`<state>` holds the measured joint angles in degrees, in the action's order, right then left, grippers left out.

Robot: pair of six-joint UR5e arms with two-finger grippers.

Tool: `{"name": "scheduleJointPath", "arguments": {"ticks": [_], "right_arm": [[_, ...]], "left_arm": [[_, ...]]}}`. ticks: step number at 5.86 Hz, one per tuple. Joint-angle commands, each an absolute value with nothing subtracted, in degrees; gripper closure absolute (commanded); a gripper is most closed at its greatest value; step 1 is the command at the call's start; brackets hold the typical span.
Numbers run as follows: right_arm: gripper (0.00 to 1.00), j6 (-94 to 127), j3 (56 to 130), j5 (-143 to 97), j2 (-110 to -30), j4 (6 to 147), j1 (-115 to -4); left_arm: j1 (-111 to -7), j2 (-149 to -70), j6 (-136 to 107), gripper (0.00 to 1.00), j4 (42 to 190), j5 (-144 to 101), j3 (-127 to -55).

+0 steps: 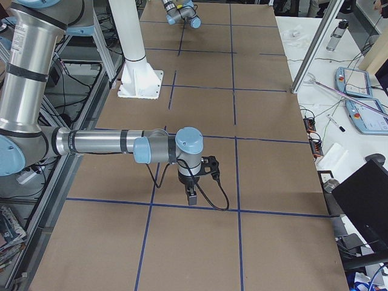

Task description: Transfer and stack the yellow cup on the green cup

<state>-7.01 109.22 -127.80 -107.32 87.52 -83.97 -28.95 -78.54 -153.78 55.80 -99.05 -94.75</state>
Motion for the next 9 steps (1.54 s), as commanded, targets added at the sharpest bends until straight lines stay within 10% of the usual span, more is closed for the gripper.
{"name": "scheduleJointPath", "arguments": {"ticks": [1, 9], "right_arm": [[0.00, -6.94, 111.86, -127.88, -107.31, 87.45, -83.94], [0.00, -6.42, 117.51, -134.20, -106.79, 87.10, -83.94]], "left_arm": [[-30.22, -76.63, -148.57, 0.92, 55.81, -88.22, -101.58], [-37.79, -91.93, -101.93, 0.93, 85.51, -48.43, -103.10]]}}
